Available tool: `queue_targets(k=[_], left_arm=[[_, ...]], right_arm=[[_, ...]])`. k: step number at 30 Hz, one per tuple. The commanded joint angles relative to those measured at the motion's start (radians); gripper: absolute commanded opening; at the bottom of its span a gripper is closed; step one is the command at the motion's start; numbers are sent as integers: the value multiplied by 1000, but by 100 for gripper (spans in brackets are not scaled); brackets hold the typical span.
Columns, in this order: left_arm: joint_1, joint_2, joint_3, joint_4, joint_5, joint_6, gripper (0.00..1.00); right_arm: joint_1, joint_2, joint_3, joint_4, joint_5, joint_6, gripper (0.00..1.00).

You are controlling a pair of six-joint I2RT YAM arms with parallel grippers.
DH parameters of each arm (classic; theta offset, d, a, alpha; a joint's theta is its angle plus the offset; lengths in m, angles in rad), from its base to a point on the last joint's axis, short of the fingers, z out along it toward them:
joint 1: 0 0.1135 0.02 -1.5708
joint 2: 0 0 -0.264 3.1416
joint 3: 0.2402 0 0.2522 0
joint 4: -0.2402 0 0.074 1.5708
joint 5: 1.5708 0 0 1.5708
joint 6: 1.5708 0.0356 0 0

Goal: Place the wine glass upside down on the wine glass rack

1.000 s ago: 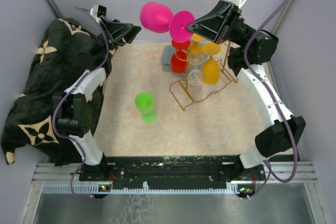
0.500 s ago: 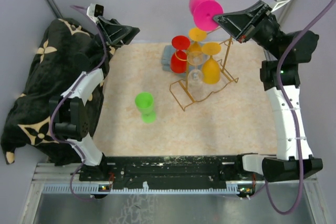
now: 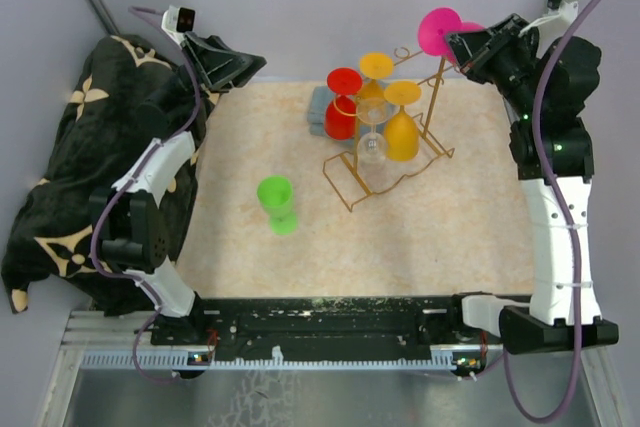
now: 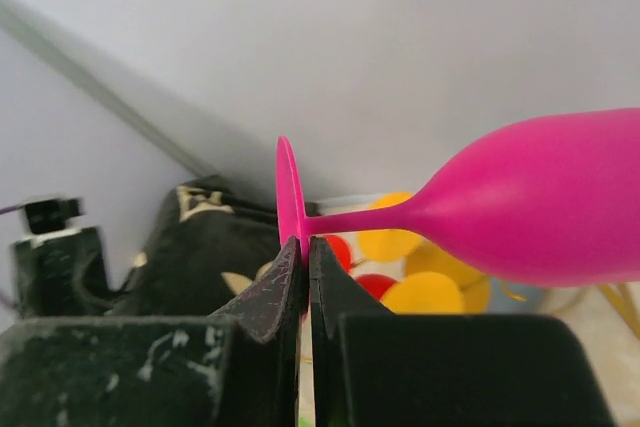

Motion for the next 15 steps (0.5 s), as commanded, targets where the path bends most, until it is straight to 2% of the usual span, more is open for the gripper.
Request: queue_targets(k=[1,6,15], left_arm=[[6,-41,-1,111,22,25,47],[6,-41,-7,119,16,23,47],[6,-47,-16,142,17,9,48]], right_arm=[[-13,-37,60,-153,268,-91,0],[-47,-19,83,-276,338,-66,0],[-172,16,-20,-275,111,80,0]])
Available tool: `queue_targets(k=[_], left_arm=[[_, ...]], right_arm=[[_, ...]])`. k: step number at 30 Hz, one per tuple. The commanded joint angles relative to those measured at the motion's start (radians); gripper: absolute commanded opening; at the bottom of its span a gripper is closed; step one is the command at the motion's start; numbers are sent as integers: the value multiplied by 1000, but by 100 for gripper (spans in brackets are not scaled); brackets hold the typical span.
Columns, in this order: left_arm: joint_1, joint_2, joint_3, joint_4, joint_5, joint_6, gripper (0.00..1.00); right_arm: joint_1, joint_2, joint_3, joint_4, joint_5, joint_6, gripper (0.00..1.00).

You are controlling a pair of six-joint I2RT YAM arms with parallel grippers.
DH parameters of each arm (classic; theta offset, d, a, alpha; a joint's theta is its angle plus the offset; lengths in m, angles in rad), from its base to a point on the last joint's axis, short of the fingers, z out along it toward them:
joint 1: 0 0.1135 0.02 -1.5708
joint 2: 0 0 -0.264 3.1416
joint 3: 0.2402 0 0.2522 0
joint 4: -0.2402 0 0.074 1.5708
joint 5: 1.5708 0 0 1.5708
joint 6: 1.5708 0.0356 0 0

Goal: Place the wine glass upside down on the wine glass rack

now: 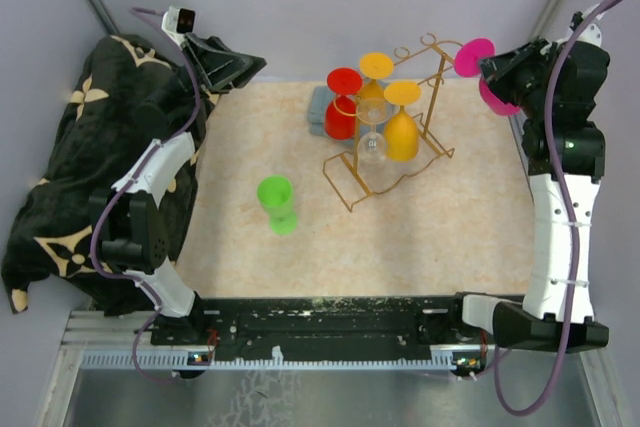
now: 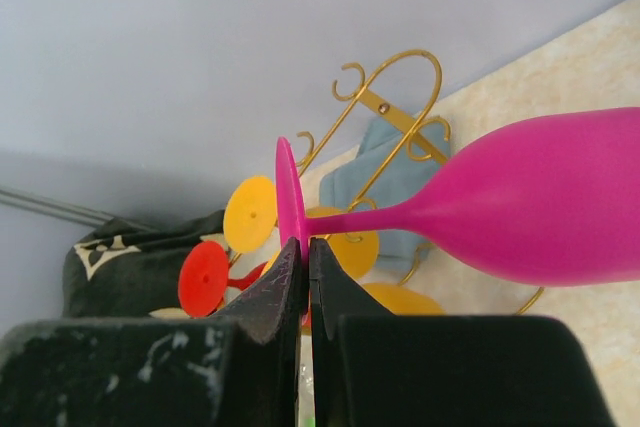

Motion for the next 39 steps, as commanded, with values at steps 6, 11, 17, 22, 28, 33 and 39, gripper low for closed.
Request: queue_targets(k=[6,11,17,22,28,33,39], left_arm=[[6,-43,-15,141,16,0,47],[6,-43,-25,146,6,2,48],[6,-44,-32,150,5,0,48],[6,-45,-32,143,7,6,48],[5,-43,-31,140,7,8,48],[6,-41,-27,134,8,14,48],[5,-40,-26,129,11,15,48]], right_arm=[[-77,13,-133,119,-250,168,0],[-79,26,-188,198,-329,226,0],[-79,49,-223,263,-371,268,0],[-79,78,-223,289,-394,285,0],[-78,97,-235,318,-399,296,0],[-79,117,-248,349,-407,310,0],[-78,140,-263,374,-413,315,0]])
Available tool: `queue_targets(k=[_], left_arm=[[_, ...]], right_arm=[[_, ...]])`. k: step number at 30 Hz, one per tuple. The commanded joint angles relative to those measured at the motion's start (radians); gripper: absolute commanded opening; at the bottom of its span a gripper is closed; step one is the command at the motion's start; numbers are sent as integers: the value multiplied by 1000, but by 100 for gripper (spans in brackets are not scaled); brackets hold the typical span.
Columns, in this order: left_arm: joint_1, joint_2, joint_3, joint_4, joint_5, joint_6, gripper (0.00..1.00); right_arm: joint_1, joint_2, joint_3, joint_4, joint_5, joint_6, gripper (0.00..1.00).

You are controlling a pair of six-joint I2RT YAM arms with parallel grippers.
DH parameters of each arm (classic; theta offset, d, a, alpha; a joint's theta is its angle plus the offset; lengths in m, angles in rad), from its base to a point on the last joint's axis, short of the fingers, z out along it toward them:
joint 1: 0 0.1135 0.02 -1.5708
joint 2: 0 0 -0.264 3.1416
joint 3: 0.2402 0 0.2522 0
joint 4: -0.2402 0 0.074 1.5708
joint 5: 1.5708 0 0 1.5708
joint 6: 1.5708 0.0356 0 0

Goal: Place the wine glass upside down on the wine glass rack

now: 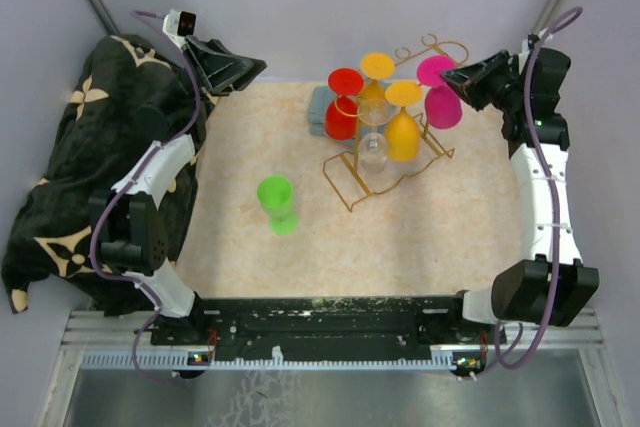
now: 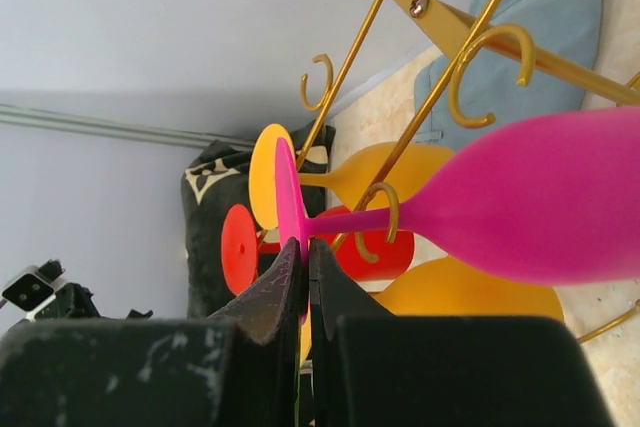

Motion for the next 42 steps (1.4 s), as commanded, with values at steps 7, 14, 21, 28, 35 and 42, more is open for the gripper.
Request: queue_targets(k=[7,14,21,28,35,42], left_arm=[[6,-31,5,117,14,23,48],[6,-38,8,101,18,32,48],[6,-39,7,97,18,35,48],[6,-40,7,103,20,35,48],[5,-40,1,112,19,31,48],[6,-39,-4,123,19,26,48]], right_arm=[[-9,27,-33,143,-29,28,0],[-9,41,-52,182,-54,48,0],[-9,24,-38,148,-36,21,34],[-10,5,-28,111,-21,-1,43],[-9,-11,6,63,5,-38,43],[-10,-21,22,52,25,-59,43]])
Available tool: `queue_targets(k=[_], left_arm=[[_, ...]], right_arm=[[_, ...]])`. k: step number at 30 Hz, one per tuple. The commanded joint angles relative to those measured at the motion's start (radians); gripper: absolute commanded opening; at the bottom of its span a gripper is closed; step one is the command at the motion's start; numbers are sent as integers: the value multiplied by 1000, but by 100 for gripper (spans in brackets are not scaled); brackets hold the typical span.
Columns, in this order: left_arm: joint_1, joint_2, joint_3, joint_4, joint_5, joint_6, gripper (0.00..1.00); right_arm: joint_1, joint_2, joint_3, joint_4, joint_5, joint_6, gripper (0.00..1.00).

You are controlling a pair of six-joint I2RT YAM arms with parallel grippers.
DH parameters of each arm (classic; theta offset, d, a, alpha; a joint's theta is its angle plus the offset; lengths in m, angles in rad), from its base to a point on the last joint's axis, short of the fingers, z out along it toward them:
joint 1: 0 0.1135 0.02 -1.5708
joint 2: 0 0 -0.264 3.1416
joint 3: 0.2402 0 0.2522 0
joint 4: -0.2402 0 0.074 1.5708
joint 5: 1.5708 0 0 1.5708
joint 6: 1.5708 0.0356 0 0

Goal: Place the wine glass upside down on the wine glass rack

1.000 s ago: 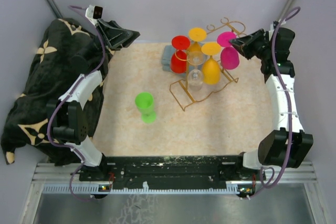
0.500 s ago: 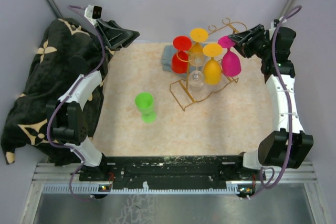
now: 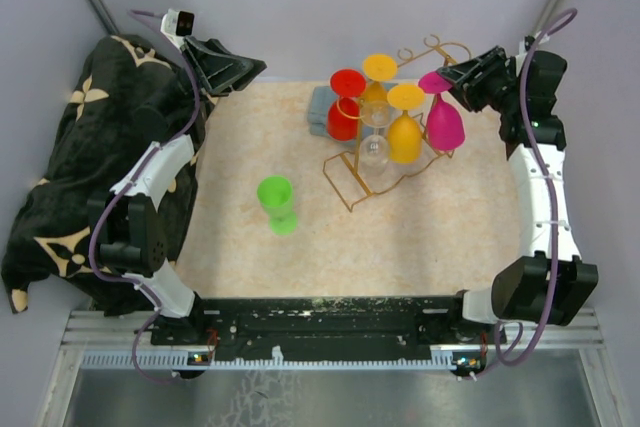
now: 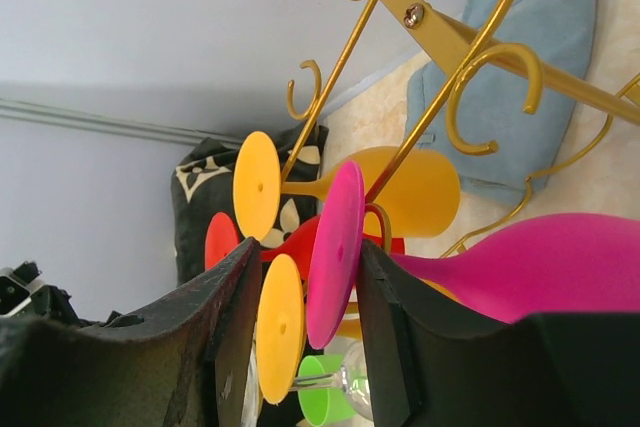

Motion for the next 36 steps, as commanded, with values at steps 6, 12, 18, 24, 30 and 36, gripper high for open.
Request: queue_targets(k=[6,12,18,24,30,36], left_arm=[[6,-27,-7,127,12,5,48],[6,-26,-6,128,11,5,48],[6,-25,-6,131,9,5,48],[6,-25,-10,136,9,2,48],[6,-24,-11,139,9,0,48],[6,-25,-13,140,9,0,48]], right_arm=[[-9,-43,64,-8,40,-52,43],[-8,-31,108,-45,60,-92,43],[-6,-17,128,-63,64,-113,43],[-5,-14,108,-52,55,-107,43],[-5,-14,105,-61,55,-111,43],[-4,-18,90,-60,58,-114,43]])
